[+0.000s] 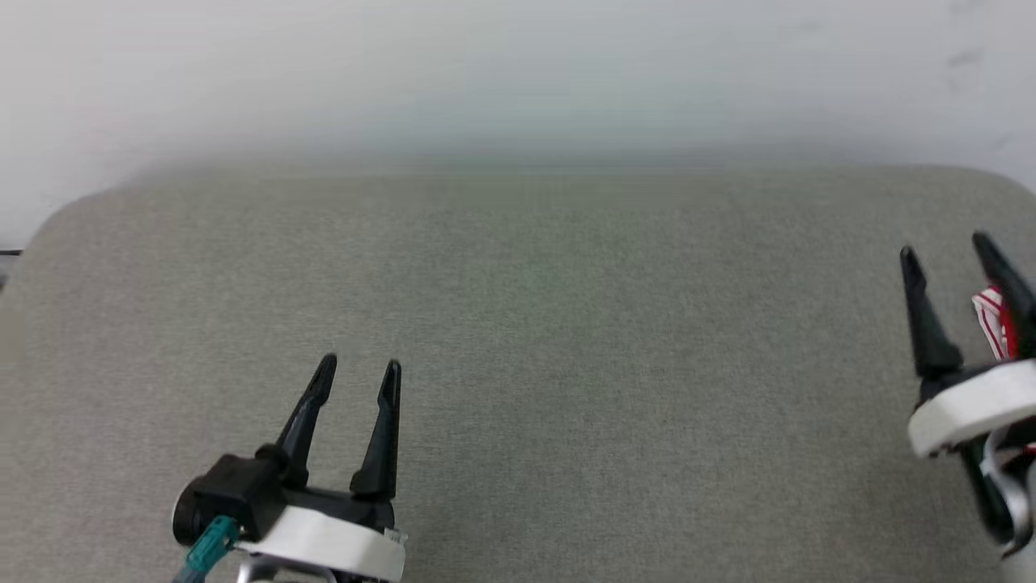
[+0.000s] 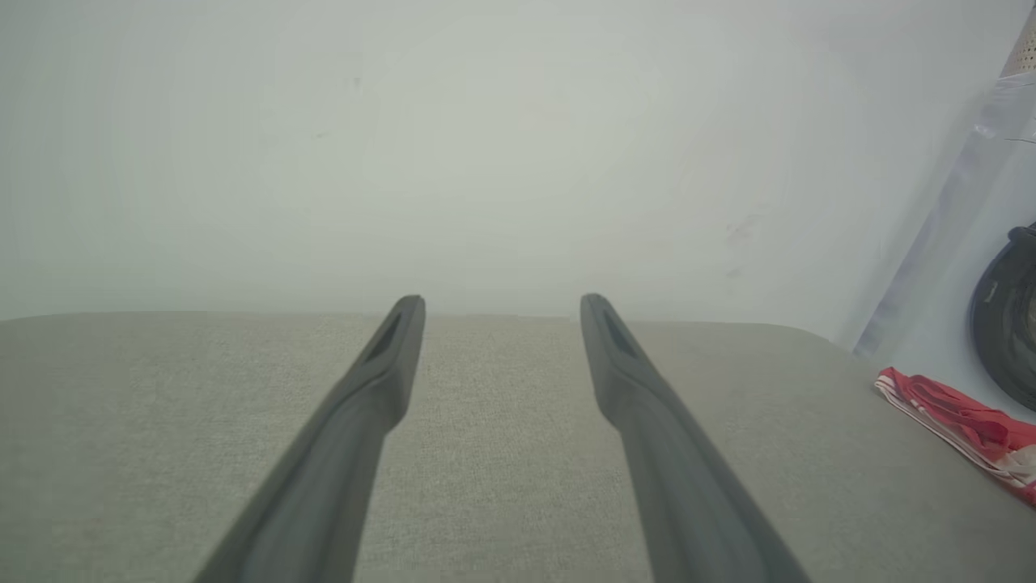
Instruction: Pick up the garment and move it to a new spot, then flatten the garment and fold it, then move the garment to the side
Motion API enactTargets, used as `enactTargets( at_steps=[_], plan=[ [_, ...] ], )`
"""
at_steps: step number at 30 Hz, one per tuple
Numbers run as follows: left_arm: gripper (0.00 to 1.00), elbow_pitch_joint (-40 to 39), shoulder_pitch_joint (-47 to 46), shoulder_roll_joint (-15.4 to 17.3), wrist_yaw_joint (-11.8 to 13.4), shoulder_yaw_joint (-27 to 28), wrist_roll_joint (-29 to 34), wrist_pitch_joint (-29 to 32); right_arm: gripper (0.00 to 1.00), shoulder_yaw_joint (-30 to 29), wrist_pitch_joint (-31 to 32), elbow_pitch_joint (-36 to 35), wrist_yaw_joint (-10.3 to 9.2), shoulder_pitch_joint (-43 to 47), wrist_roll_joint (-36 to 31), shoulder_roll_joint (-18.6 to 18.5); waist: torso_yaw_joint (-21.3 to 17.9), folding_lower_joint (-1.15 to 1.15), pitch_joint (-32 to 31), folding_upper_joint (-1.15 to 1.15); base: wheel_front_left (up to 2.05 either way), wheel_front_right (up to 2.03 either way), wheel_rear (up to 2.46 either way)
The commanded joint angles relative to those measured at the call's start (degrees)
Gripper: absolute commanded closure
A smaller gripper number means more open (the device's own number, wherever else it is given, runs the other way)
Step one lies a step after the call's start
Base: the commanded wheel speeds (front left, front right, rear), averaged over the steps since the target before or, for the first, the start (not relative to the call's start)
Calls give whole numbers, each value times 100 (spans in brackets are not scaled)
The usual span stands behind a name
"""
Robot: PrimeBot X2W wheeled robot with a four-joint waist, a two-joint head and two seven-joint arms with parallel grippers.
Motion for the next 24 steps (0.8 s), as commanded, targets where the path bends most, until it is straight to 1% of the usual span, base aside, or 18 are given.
enactTargets(
  at_steps=[1,2,4,6,10,14,24],
  plan=[
    [0,20,88,-11,4,15,-38,-12,0,-3,-25,-68,-8,110,18,64,119,2,-124,0,0,0,0],
    [0,53,128,-27,4,28,-77,-12,0,-44,-67,-167,-8,272,8,191,139,2,-141,0,0,0,0],
    [0,145,193,-41,4,7,-183,-12,0,-224,-196,-336,-8,576,87,566,167,2,-186,0,0,0,0],
    [0,237,259,-13,4,-2,-201,-12,0,-264,-343,-440,-9,892,-20,868,186,2,-219,0,0,0,0],
    [0,333,350,-64,4,103,-270,-12,0,-333,-579,-461,-8,1355,-181,1277,201,2,-265,0,0,0,0],
    [0,409,419,-81,4,184,-213,-12,0,-274,-734,-332,-7,1573,-330,1456,183,2,-262,0,0,0,0],
    [0,483,418,-141,4,288,-161,-12,0,-164,-821,-263,-7,1545,-307,1558,140,2,-278,0,0,0,0]
  ],
)
